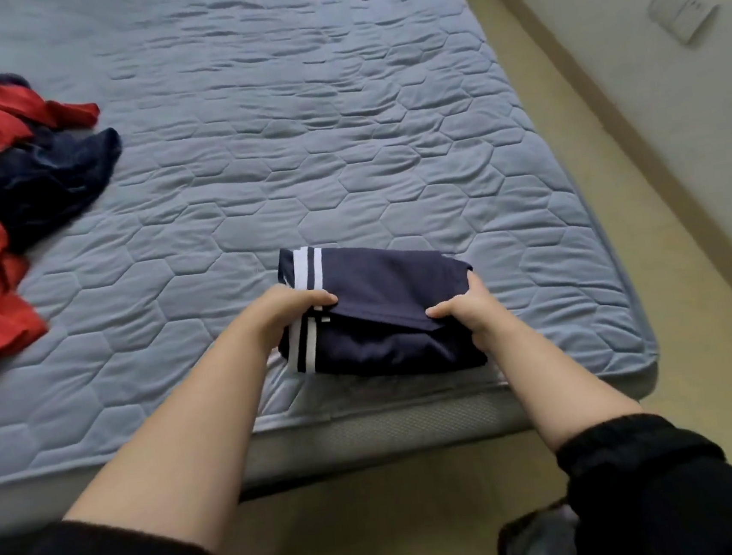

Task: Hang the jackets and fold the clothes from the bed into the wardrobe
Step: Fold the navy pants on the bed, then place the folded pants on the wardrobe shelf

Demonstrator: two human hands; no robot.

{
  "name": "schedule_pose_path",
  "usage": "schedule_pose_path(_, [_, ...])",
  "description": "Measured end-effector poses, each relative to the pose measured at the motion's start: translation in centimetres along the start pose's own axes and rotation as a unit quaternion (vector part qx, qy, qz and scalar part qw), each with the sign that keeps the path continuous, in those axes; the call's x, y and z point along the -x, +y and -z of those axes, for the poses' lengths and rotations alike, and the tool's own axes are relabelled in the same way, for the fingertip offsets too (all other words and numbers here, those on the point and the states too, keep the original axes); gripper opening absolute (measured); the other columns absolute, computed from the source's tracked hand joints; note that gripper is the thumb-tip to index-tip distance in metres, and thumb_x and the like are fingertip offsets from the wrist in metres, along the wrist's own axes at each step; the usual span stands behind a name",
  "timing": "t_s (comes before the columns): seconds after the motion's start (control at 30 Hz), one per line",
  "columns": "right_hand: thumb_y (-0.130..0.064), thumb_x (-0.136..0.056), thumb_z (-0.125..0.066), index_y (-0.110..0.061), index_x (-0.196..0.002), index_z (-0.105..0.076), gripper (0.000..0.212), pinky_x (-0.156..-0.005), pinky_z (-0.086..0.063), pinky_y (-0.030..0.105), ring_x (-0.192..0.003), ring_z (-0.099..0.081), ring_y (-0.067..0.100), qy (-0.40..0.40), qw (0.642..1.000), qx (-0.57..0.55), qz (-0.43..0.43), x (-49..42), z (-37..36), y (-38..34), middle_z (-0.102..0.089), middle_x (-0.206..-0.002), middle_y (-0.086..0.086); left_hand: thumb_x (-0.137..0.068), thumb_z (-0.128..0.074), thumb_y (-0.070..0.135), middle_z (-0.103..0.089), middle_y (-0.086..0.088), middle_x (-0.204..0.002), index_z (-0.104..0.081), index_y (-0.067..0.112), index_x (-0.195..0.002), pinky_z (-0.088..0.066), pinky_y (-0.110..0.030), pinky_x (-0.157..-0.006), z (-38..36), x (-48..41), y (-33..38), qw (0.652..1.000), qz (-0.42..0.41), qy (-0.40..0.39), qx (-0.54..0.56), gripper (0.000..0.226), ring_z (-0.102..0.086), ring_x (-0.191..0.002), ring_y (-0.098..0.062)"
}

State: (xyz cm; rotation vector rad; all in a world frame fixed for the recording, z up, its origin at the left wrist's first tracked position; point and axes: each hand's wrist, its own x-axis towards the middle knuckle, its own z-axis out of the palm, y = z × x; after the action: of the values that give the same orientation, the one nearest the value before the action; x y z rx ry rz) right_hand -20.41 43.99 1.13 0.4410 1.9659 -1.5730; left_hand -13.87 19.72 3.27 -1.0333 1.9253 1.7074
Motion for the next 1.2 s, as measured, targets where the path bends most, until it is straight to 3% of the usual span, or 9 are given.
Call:
schedule_pose_path(0.1, [0.018, -0.07, -0.065, -0.007, -0.129, -0.047, 0.067, -0.082, -0.05, 0.033, -0.101, -0.059, 0.026, 0.005, 0.998, -0.042, -0.04, 4.3, 2.4, -1.7, -0.061, -0.121, 0.013, -0.079, -0.072, 0.02, -0.071, -0.009, -0.086, -0.067, 0.012, -0.094, -0.053, -0.039, -0.087, -1.2, 4.2, 2.2, 0.993, 0.093, -0.061, 0.029, 0.017, -0.067, -0.075, -0.024])
schedule_pose_path(0.2, [0.017, -0.074, -0.059, -0.007, -0.118, -0.055, 0.05, -0.069, -0.053, 0.034, -0.086, -0.063, 0.028, 0.009, 0.992, -0.079, -0.1, 8.6, 5.3, -3.8, -0.065, -0.11, 0.015, -0.08, -0.07, 0.028, -0.072, -0.005, -0.071, -0.067, 0.015, -0.082, -0.053, -0.032, -0.069, -2.1, 8.4, 3.8, 0.98, 0.171, -0.095, 0.039, 0.013, -0.068, -0.063, -0.021])
schedule_pose_path(0.33, [0.015, -0.076, -0.055, -0.01, -0.127, -0.052, 0.057, -0.068, -0.053, 0.038, -0.089, -0.063, 0.033, 0.01, 0.982, -0.124, -0.141, 14.2, 8.9, -7.0, -0.063, -0.116, 0.018, -0.079, -0.067, 0.028, -0.073, -0.007, -0.082, -0.067, 0.016, -0.09, -0.052, -0.036, -0.072, -2.7, 14.6, 5.3, 0.964, 0.224, -0.123, 0.077, 0.017, -0.068, -0.077, -0.025])
schedule_pose_path(0.43, [0.014, -0.074, -0.056, -0.012, -0.127, -0.051, 0.059, -0.069, -0.054, 0.038, -0.093, -0.063, 0.033, 0.034, 0.98, -0.133, -0.146, 18.7, 11.4, -9.8, -0.063, -0.117, 0.016, -0.079, -0.067, 0.03, -0.074, -0.006, -0.091, -0.067, 0.018, -0.097, -0.053, -0.035, -0.07, -3.4, 19.6, 7.8, 0.96, 0.223, -0.155, 0.074, 0.022, -0.071, -0.079, -0.024])
schedule_pose_path(0.53, [0.012, -0.07, -0.057, -0.01, -0.13, -0.049, 0.064, -0.078, -0.055, 0.047, -0.104, -0.061, 0.039, 0.066, 0.977, -0.125, -0.159, 22.9, 14.1, -11.9, -0.06, -0.122, 0.018, -0.082, -0.066, 0.031, -0.075, -0.003, -0.082, -0.067, 0.019, -0.094, -0.053, -0.027, -0.056, -4.2, 24.2, 11.6, 0.962, 0.209, -0.172, 0.043, 0.018, -0.072, -0.067, -0.019])
schedule_pose_path(0.8, [-0.004, -0.073, -0.066, -0.011, -0.136, -0.035, 0.071, -0.096, -0.047, 0.047, -0.113, -0.053, 0.033, 0.23, 0.944, -0.139, -0.188, 37.3, 18.9, -7.4, -0.053, -0.127, 0.013, -0.082, -0.066, 0.017, -0.07, 0.001, -0.067, -0.062, 0.017, -0.092, -0.05, -0.024, -0.051, -11.5, 33.7, 18.8, 0.95, 0.05, -0.238, -0.195, 0.011, -0.068, -0.06, -0.014])
schedule_pose_path(0.9, [-0.003, -0.078, -0.067, -0.011, -0.138, -0.03, 0.071, -0.091, -0.049, 0.046, -0.112, -0.054, 0.033, 0.268, 0.91, -0.223, -0.225, 45.3, 20.8, -3.3, -0.051, -0.129, 0.013, -0.077, -0.07, 0.016, -0.07, -0.006, -0.089, -0.062, 0.017, -0.102, -0.053, -0.03, -0.063, -16.7, 39.0, 19.2, 0.905, -0.027, -0.304, -0.296, 0.026, -0.068, -0.081, -0.021])
schedule_pose_path(1.03, [0.003, -0.083, -0.063, -0.008, -0.137, -0.034, 0.063, -0.091, -0.05, 0.048, -0.111, -0.056, 0.032, 0.33, 0.864, -0.32, -0.204, 57.1, 24.8, 1.1, -0.052, -0.131, 0.016, -0.074, -0.071, 0.014, -0.068, -0.008, -0.097, -0.058, 0.01, -0.113, -0.055, -0.034, -0.071, -25.6, 48.8, 18.3, 0.815, -0.115, -0.41, -0.392, 0.041, -0.067, -0.086, -0.023])
schedule_pose_path(1.2, [-0.013, -0.078, -0.075, -0.01, -0.145, -0.017, 0.088, -0.096, -0.042, 0.04, -0.127, -0.044, 0.032, 0.473, 0.807, -0.278, -0.218, 74.9, 29.0, 6.2, -0.041, -0.141, 0.013, -0.072, -0.071, 0.013, -0.063, 0.0, -0.099, -0.05, 0.018, -0.119, -0.05, -0.032, -0.075, -37.2, 65.8, 14.5, 0.631, -0.273, -0.555, -0.468, 0.052, -0.062, -0.092, -0.02])
